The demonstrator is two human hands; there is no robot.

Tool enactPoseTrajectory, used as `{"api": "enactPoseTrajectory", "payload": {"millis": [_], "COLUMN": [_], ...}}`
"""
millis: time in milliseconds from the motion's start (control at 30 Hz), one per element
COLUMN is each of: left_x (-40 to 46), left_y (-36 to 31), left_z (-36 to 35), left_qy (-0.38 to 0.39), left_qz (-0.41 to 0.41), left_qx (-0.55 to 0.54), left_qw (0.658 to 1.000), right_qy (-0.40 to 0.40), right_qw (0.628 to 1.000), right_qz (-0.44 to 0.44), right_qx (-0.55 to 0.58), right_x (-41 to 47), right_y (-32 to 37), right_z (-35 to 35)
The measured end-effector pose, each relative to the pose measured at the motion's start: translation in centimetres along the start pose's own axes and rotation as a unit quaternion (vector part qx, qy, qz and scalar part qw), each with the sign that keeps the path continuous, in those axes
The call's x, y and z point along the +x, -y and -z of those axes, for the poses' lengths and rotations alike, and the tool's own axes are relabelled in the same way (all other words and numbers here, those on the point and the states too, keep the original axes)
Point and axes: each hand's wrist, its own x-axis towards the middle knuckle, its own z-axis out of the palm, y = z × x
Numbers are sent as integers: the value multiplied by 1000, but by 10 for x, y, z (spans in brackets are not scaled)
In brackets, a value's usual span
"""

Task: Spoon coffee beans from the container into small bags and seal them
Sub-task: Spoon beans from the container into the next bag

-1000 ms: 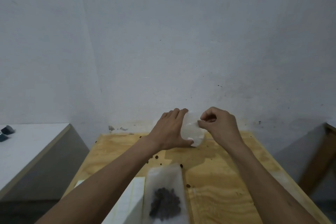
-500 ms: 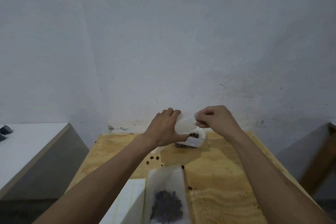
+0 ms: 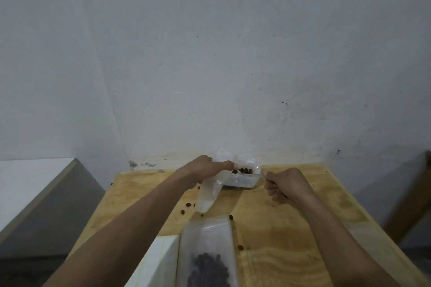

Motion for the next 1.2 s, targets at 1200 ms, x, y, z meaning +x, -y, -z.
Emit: {"api": "enactPoseTrajectory", "payload": {"millis": [1200], "left_x": [-6], "left_y": [30], "left_z": [19], "left_qy": [-100], "left_qz": [-158], "left_qx": [200], "left_qw": [962], "right_qy": [-69], "right_qw": [971], "right_qz": [227], "right_qx": [-9], "right_x": [-30], "right_y": [69], "right_z": [9]}}
